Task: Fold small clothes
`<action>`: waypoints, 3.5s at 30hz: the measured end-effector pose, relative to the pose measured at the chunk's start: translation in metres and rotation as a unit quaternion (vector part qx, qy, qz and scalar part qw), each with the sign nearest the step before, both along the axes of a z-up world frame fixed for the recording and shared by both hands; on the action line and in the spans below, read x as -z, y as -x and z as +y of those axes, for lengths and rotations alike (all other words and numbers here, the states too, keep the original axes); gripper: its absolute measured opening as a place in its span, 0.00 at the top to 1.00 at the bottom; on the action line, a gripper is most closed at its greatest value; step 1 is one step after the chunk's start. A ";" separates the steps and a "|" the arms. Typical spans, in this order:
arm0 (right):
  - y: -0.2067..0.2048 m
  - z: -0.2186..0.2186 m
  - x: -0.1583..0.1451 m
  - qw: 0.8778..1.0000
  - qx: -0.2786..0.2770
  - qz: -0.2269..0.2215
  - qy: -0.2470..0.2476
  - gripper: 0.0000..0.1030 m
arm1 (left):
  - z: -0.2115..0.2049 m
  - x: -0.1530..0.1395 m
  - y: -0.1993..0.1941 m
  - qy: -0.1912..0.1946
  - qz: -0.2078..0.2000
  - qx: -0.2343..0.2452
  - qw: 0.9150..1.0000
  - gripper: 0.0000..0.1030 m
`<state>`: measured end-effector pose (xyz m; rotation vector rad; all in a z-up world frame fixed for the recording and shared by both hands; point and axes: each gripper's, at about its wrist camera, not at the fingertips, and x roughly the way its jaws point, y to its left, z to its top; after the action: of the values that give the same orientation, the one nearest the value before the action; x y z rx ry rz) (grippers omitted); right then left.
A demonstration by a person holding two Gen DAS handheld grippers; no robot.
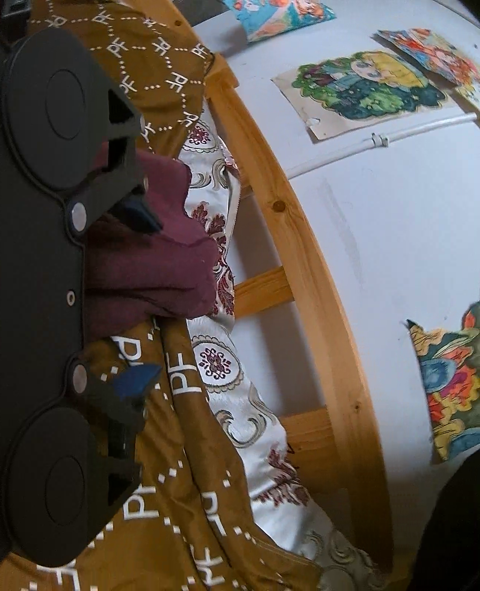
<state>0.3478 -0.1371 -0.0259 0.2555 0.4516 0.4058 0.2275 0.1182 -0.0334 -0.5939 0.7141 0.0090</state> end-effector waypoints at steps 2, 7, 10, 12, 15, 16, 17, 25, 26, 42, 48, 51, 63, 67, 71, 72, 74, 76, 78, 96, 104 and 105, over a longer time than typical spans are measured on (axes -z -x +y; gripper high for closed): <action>0.012 -0.003 -0.006 1.000 0.005 -0.011 0.002 0.06 | -0.004 -0.008 0.007 -0.019 -0.007 -0.013 1.000 0.01; 0.052 -0.011 -0.023 0.999 0.015 -0.052 0.008 0.01 | -0.019 -0.029 0.026 -0.053 -0.027 -0.027 0.998 0.01; 0.077 -0.018 -0.033 0.997 0.023 -0.074 0.016 0.01 | -0.028 -0.044 0.039 -0.065 -0.039 -0.029 0.997 0.01; 0.095 -0.024 -0.039 0.995 0.028 -0.090 0.016 0.01 | -0.035 -0.055 0.050 -0.077 -0.047 -0.028 0.995 0.01; 0.121 -0.032 -0.048 0.993 0.039 -0.110 0.008 0.01 | -0.045 -0.070 0.068 -0.103 -0.053 -0.024 0.993 0.01; 0.129 -0.035 -0.051 0.992 0.042 -0.115 0.003 0.01 | -0.049 -0.075 0.074 -0.114 -0.054 -0.021 0.992 0.01; 0.138 -0.038 -0.054 0.992 0.047 -0.119 -0.001 0.01 | -0.052 -0.079 0.080 -0.124 -0.057 -0.019 0.991 0.01; 0.198 -0.054 -0.074 0.989 0.051 -0.139 -0.008 0.00 | -0.071 -0.109 0.127 -0.163 -0.082 -0.041 0.982 0.01; 0.205 -0.055 -0.078 0.989 0.048 -0.141 -0.008 0.00 | -0.072 -0.110 0.131 -0.166 -0.082 -0.041 0.982 0.01; 0.287 -0.067 -0.081 0.994 0.020 -0.110 0.021 0.00 | -0.088 -0.098 0.195 -0.215 -0.067 -0.034 0.974 0.01; 0.299 -0.062 -0.062 0.995 0.006 -0.083 0.048 0.00 | -0.095 -0.078 0.195 -0.233 -0.060 -0.018 0.970 0.01; 0.303 -0.058 -0.052 0.994 0.009 -0.084 0.068 0.00 | -0.095 -0.072 0.197 -0.237 -0.082 -0.025 0.968 0.01; 0.293 -0.048 -0.027 0.995 -0.006 -0.051 0.083 0.01 | -0.091 -0.051 0.184 -0.237 -0.061 -0.022 0.969 0.01; 0.293 -0.046 -0.026 0.995 -0.009 -0.049 0.085 0.00 | -0.089 -0.048 0.184 -0.233 -0.056 -0.023 0.971 0.01; 0.294 -0.046 -0.028 0.995 -0.008 -0.052 0.087 0.00 | -0.089 -0.048 0.185 -0.229 -0.055 -0.024 0.972 0.01; 0.294 -0.046 -0.028 0.995 -0.008 -0.052 0.087 0.01 | -0.089 -0.048 0.185 -0.228 -0.054 -0.023 0.972 0.01; 0.294 -0.047 -0.028 0.995 -0.007 -0.052 0.085 0.00 | -0.090 -0.048 0.185 -0.224 -0.052 -0.021 0.973 0.01; 0.294 -0.047 -0.028 0.995 -0.006 -0.052 0.085 0.00 | -0.090 -0.047 0.185 -0.223 -0.049 -0.021 0.973 0.01; 0.294 -0.048 -0.028 0.995 -0.005 -0.051 0.085 0.01 | -0.091 -0.047 0.185 -0.223 -0.049 -0.021 0.973 0.01; 0.293 -0.048 -0.028 0.995 -0.002 -0.047 0.084 0.01 | -0.090 -0.047 0.185 -0.218 -0.045 -0.023 0.975 0.01; 0.294 -0.048 -0.027 0.995 -0.002 -0.045 0.084 0.00 | -0.092 -0.046 0.186 -0.218 -0.043 -0.021 0.975 0.01; 0.293 -0.049 -0.027 0.996 -0.002 -0.045 0.083 0.00 | -0.092 -0.046 0.186 -0.218 -0.043 -0.021 0.975 0.01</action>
<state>0.0546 -0.1859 0.0013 0.0746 0.3956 0.3787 0.0411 0.0263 0.0128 -0.1862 0.5906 0.1747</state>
